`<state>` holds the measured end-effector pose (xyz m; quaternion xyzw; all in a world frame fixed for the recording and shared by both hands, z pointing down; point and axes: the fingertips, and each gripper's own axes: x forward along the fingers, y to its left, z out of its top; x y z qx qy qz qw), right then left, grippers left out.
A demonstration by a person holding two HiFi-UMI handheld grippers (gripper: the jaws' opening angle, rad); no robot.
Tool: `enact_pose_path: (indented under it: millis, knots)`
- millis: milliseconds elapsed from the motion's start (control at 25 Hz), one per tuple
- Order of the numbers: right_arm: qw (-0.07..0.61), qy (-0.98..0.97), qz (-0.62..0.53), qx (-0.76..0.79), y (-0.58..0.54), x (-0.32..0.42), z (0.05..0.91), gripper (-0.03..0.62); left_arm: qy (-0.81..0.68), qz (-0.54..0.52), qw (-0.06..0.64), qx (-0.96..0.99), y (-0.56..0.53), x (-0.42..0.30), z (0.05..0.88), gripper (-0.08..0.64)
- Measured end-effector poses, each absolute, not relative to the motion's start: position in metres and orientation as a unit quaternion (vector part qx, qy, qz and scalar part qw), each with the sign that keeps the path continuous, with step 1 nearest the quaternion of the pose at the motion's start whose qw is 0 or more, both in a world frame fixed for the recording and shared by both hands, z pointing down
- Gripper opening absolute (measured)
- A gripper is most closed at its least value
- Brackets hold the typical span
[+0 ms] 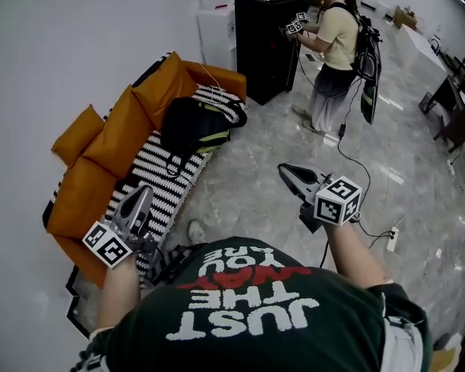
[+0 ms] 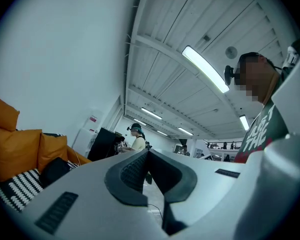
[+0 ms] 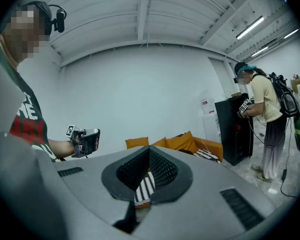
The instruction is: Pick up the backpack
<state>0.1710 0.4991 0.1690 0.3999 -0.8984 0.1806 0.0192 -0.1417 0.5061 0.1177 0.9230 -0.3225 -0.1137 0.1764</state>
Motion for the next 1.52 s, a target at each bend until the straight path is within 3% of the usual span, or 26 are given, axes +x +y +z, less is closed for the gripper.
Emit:
enact_pose_path:
  millis: [720, 1280, 1520]
  knots:
    - [0.057, -0.876, 0.167, 0.45, 0.18, 0.031, 0.148, 0.026, -0.25, -0.113, 0.21, 0.938, 0.138, -0.277, 0.147, 0.005]
    - [0.035, -0.886, 0.22, 0.406, 0.032, 0.092, 0.207, 0.026, -0.28, -0.048, 0.232, 0.93, 0.033, -0.203, 0.185, 0.005]
    - [0.073, -0.918, 0.213, 0.326, -0.044, 0.121, 0.24, 0.026, -0.343, -0.01, 0.253, 0.905, -0.01, -0.146, 0.212, 0.005]
